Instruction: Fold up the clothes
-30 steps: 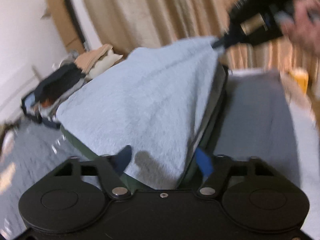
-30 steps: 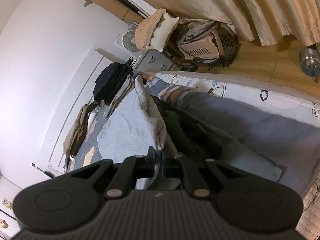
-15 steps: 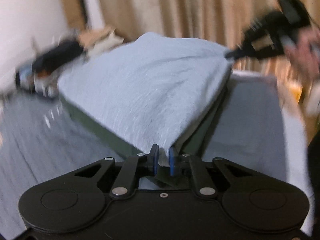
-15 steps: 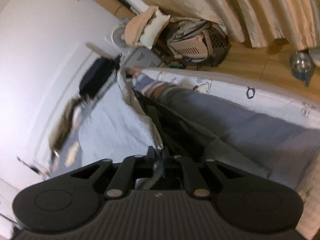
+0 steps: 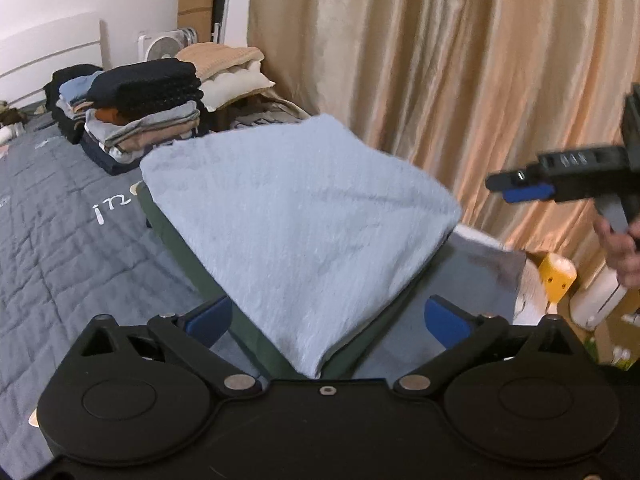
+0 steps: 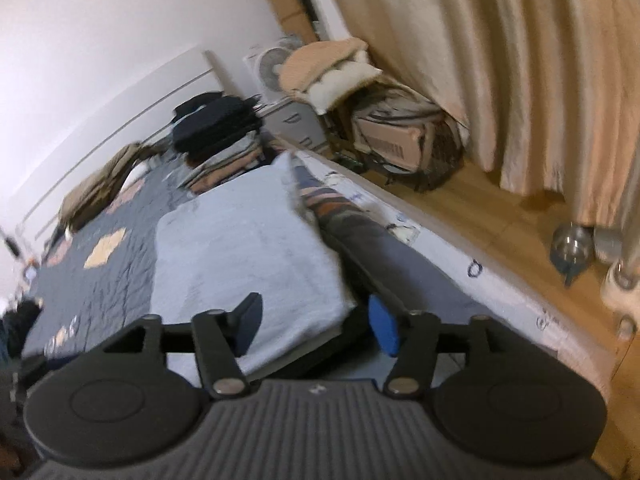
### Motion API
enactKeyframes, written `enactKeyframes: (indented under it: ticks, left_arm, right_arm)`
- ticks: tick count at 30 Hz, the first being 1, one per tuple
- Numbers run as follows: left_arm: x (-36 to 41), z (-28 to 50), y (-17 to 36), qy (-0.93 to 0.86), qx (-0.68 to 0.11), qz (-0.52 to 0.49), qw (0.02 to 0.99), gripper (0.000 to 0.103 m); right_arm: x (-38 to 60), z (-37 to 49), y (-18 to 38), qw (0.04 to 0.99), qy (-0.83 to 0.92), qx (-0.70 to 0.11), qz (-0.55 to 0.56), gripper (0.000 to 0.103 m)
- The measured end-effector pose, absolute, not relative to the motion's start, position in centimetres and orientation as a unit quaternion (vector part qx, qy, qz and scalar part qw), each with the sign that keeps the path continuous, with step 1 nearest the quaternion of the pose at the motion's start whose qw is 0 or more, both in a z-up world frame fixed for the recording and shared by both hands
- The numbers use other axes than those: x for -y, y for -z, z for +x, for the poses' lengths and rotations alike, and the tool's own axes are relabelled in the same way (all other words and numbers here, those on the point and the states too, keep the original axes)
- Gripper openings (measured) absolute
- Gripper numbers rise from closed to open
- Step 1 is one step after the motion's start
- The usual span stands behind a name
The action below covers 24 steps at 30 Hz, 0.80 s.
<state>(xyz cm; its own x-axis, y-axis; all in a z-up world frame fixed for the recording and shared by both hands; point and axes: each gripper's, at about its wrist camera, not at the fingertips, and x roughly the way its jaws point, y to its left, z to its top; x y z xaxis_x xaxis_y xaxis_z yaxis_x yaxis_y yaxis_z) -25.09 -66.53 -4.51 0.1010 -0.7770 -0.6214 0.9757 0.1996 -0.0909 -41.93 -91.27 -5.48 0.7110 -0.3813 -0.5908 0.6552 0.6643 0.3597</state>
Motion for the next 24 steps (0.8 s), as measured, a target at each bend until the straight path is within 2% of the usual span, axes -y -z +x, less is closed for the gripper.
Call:
enactKeyframes:
  ticks: [4, 9, 14, 24]
  left_arm:
    - [66.6, -24.9, 2.9, 0.596, -0.292, 0.180, 0.726, 0.103]
    - [66.2, -25.7, 0.9, 0.594, -0.267, 0.216, 0.727, 0.103]
    - [65.3, -26.5, -0.9, 0.605, -0.231, 0.244, 0.722, 0.103]
    - [64.2, -25.4, -3.8, 0.587, -0.266, 0.244, 0.725, 0.103]
  right_arm:
    - [88.4, -41.6, 3.2, 0.879, 0.312, -0.256, 0.253, 0.064]
    - [86.2, -42.2, 1.3, 0.888, 0.305, -0.236, 0.251, 0.072]
    - [84.9, -42.4, -0.7, 0.878, 0.315, -0.259, 0.251, 0.075]
    - [82.6, -42.7, -3.5, 0.874, 0.320, -0.296, 0.216, 0.076]
